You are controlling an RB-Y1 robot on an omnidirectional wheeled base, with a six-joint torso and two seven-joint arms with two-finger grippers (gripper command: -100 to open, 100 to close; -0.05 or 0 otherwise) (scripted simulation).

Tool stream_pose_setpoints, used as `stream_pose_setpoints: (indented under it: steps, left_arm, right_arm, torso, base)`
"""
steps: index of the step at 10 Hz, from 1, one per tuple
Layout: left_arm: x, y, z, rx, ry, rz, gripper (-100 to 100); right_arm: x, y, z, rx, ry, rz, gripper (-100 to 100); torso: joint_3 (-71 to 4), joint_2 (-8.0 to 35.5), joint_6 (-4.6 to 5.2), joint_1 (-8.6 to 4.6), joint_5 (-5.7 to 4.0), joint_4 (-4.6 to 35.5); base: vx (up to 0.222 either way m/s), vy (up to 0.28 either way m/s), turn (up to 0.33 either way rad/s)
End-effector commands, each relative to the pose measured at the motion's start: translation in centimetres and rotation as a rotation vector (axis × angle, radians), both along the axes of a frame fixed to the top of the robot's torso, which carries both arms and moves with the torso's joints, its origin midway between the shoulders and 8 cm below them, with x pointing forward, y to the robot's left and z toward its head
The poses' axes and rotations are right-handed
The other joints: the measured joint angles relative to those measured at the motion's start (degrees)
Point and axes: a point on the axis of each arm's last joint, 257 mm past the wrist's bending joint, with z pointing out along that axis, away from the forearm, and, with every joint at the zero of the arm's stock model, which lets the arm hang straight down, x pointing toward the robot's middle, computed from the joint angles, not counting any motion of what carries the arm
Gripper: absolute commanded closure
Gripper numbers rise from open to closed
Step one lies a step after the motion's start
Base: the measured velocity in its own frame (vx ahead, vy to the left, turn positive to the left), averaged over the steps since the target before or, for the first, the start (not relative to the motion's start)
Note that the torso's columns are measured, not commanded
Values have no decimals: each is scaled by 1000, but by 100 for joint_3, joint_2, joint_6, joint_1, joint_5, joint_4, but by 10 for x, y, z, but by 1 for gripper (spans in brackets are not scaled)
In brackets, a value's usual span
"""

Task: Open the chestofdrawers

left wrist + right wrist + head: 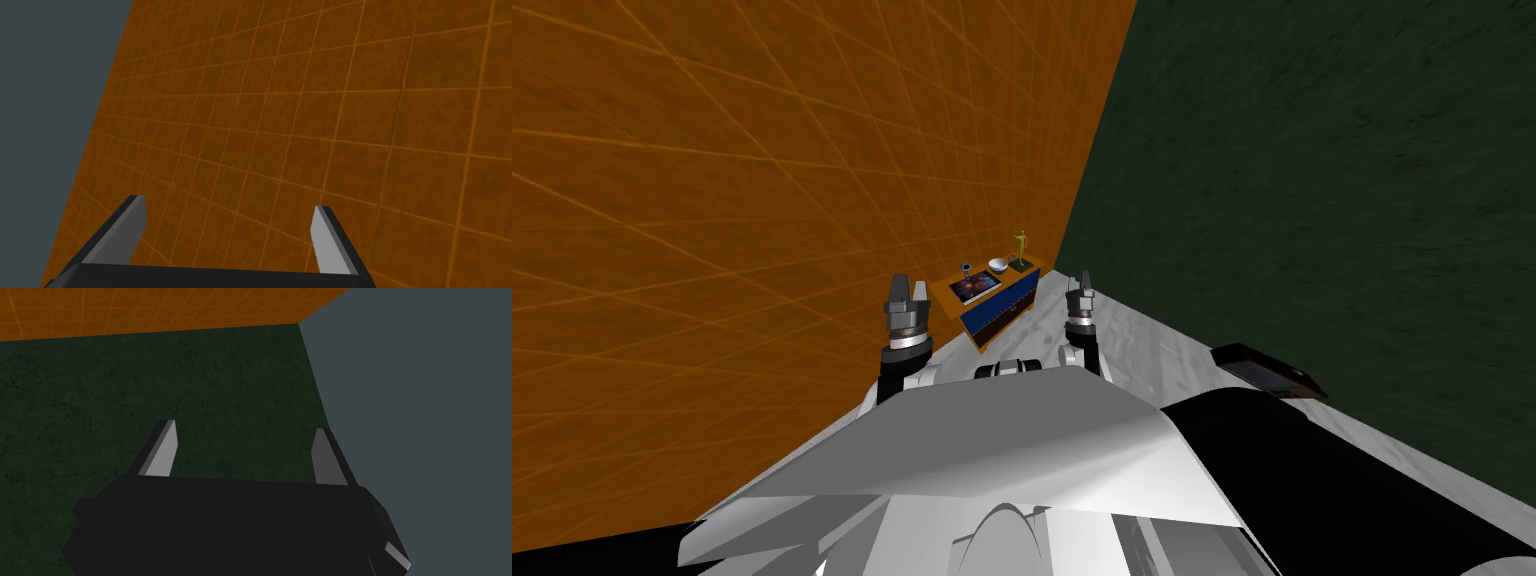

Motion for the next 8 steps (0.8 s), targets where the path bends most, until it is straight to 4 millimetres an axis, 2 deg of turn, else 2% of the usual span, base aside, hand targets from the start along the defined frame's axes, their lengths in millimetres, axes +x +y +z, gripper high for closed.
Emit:
stream_pose_setpoints:
  steps: [1, 3, 5, 8]
  left_arm:
    - [3, -1, -14, 27, 23, -18, -100]
    - [8, 2, -32, 42, 51, -29, -100]
    - [10, 5, -43, 46, 67, -33, -100]
    - [14, 16, -76, 50, 111, -37, -100]
  right_arm:
    - [0, 0, 0, 0, 0, 0, 0]
    - [0, 0, 0, 0, 1, 0, 0]
    - [0, 0, 0, 0, 1, 0, 0]
    - [0, 0, 0, 0, 1, 0, 0]
  torso:
    - [-846, 423, 0, 0, 0, 423]
    - [-1377, 629, 0, -23, -7, 657]
    - [-1394, 671, 0, -7, -2, 684]
    - [-1383, 688, -1, -8, -2, 692]
  base:
    - [78, -62, 63]
    - [167, -114, 78]
    - [159, -120, 58]
    - [169, -155, 91]
